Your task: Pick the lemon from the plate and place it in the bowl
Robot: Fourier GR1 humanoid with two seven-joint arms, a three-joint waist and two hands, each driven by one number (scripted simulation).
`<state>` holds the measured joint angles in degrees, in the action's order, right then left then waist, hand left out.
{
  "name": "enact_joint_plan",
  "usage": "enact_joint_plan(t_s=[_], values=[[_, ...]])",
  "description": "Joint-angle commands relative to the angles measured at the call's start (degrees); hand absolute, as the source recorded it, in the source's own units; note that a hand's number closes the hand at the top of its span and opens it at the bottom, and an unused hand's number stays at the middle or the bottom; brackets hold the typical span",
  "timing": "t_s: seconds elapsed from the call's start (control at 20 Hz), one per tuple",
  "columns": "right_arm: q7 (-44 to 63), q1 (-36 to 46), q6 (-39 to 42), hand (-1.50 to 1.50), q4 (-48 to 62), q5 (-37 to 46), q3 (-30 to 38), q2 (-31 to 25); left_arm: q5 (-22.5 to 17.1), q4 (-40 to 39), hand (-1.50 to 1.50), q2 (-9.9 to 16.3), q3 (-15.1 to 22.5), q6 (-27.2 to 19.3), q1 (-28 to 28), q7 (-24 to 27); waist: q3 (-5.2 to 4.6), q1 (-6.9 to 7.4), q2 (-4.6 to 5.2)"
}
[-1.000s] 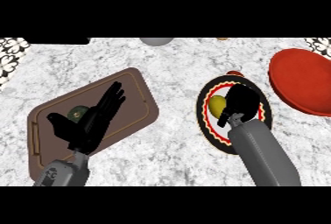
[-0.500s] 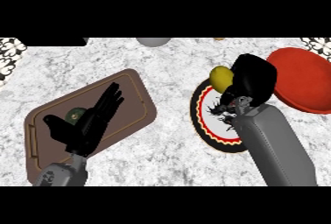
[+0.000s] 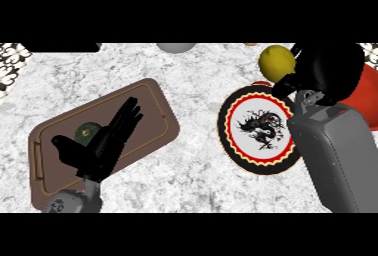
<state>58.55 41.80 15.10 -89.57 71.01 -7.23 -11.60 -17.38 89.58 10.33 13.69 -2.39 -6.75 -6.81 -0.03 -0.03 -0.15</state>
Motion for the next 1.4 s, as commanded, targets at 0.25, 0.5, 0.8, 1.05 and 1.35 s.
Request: enact_joint_plan(t_s=[0.25, 0.5, 0.8, 1.05, 1.35], values=[[-4.9, 0.4, -3.6, 1.50, 6.8, 0.3, 10.1, -6.3, 1.0, 2.7, 0.00, 0.1, -0.8, 1.3, 0.5, -2.4, 0.05, 0.45, 0.16], [-12.9, 4.9, -9.4, 1.50, 16.3, -4.3, 18.4, -11.8, 0.2, -0.3, 0.00, -1.2, -2.3, 2.8, -0.7, -0.5, 0.03, 0.57, 0.33], [-22.8, 5.4, -19.1, 1.50, 32.4, -4.6, 21.7, -16.6, 1.0, 1.7, 0.00, -1.2, -2.3, 3.4, -0.7, -2.0, 0.05, 0.96, 0.43], [-28.8, 8.6, -27.3, 1.50, 49.0, -1.6, 23.1, -21.2, 2.5, -0.6, 0.00, -2.6, -2.4, 1.9, -4.0, -2.6, 0.10, 1.99, 0.93], [-28.9, 8.7, -27.7, 1.50, 63.7, -1.0, 25.2, -22.9, 2.9, 1.3, 0.00, -3.5, -1.0, 1.8, -3.6, -3.5, 0.23, 3.59, 1.58]])
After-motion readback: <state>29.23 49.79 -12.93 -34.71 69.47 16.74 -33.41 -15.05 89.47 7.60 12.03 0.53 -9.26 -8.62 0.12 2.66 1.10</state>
